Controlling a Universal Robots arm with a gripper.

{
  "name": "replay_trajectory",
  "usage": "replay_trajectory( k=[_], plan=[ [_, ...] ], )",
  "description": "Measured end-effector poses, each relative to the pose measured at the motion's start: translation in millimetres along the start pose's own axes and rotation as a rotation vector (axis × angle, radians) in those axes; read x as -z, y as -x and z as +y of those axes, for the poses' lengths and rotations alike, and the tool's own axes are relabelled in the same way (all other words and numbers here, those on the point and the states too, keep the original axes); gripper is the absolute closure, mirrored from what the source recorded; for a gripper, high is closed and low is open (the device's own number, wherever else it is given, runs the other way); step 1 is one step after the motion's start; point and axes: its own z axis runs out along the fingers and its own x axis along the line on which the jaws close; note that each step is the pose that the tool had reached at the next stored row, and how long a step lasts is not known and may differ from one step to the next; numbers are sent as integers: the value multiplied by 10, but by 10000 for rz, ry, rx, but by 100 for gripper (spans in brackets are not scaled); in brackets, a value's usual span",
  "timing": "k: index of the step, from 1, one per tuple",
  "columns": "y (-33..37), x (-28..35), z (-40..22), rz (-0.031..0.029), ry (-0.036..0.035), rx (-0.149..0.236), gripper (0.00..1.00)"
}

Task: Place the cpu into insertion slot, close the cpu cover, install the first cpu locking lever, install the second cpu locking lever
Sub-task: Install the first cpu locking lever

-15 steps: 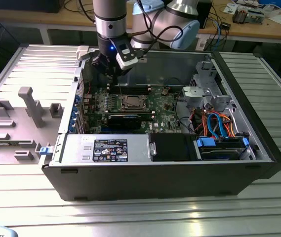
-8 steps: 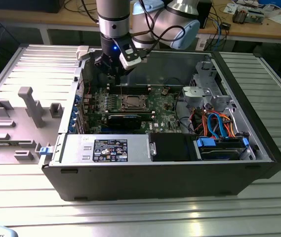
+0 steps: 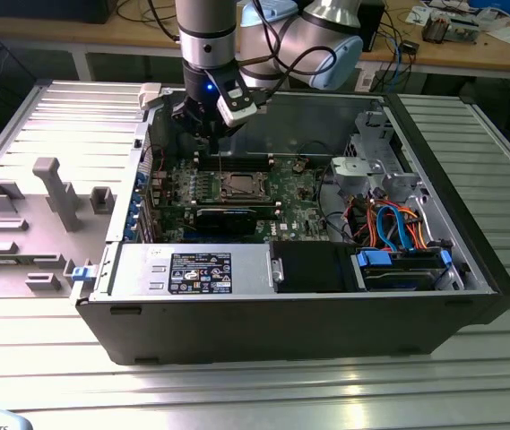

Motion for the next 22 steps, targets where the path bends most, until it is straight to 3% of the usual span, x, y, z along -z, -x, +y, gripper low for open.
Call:
replay_trajectory(
  k=[6,14,18,19,21,22],
  plan=[
    [1,0,0,0,0,0,89],
    [169,-14,-5,0,0,0,89],
    [182,-15,-6,-2,1,-2,89],
    [183,-16,-6,-2,42,-1,89],
    [183,-23,-7,-9,245,-31,89],
    [191,-40,-8,-13,281,-57,89]
  ],
)
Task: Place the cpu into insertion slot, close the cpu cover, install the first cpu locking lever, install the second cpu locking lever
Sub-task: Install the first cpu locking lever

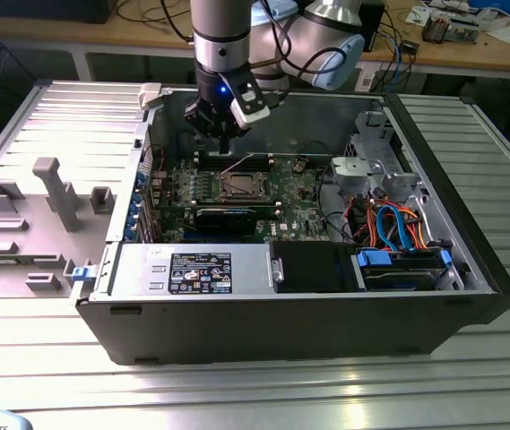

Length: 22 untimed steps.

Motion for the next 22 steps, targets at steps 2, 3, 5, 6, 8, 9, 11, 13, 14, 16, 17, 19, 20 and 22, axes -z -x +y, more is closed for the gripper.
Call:
replay_trajectory(
  k=[2,3,5,6,8,9,11,13,14,16,17,19,20,22],
  plan=[
    [18,-22,-2,1,-17,-6,89],
    [31,-36,-3,0,-25,-11,89],
    [55,-57,1,0,-46,-20,89],
    [80,-79,11,1,-90,-19,89],
    [101,-106,19,2,-129,-18,89],
    [107,-115,21,1,-131,-18,89],
    [120,-148,27,2,-136,-12,89],
    [144,-182,33,8,-156,27,89],
    [161,-191,35,9,-155,47,89],
    [178,-198,40,9,-154,54,89],
    [183,-202,43,9,-154,55,89],
    [192,-218,50,11,-157,81,89],
    [194,-221,51,16,-161,124,89],
    [204,-227,54,23,-161,187,89]
  ],
)
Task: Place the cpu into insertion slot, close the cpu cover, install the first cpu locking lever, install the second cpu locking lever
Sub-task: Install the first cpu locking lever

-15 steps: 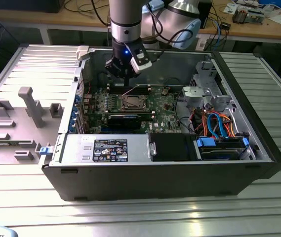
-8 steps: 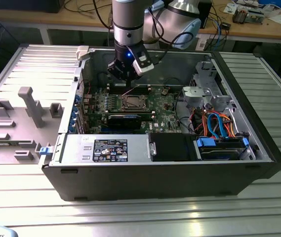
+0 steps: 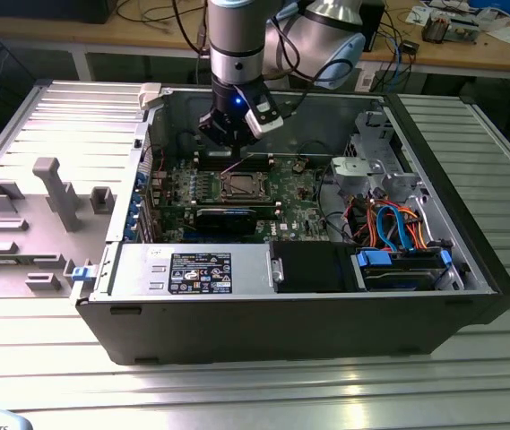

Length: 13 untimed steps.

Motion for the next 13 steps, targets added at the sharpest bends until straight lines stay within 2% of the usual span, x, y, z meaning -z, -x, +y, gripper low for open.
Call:
replay_trajectory(
  k=[4,5,7,11,13],
  plan=[
    [34,-10,23,-1,-17,-3,89],
    [39,-13,32,1,-54,-2,89],
    [55,-22,56,4,-174,-24,89],
    [70,-30,63,-5,-172,-138,89],
    [78,-35,62,-11,-146,-197,89]
  ],
)
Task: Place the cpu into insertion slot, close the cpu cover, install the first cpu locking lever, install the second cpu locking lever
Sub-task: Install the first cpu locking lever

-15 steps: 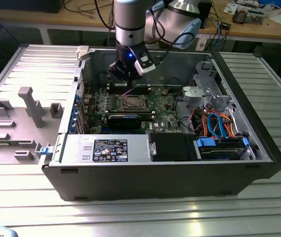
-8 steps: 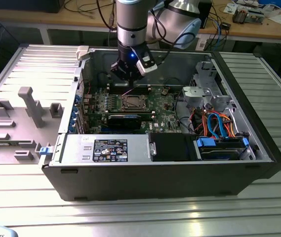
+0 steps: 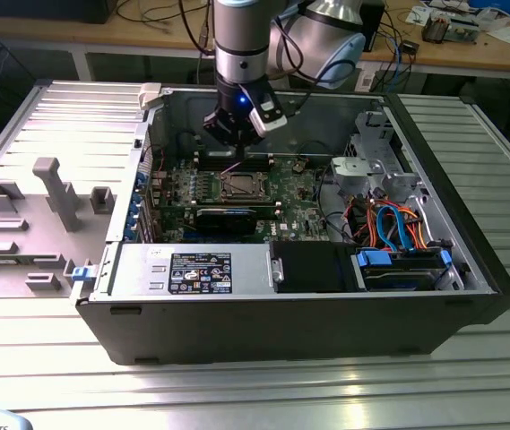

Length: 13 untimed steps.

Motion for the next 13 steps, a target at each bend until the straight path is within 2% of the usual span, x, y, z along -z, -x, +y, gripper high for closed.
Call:
replay_trajectory(
  k=[1,4,8,13],
  plan=[
    [5,-5,0,-4,54,-21,89],
    [15,-13,-1,-8,158,-53,89],
    [32,-25,-3,-12,161,-101,89],
    [50,-29,-3,-31,120,-127,89]
  ],
)
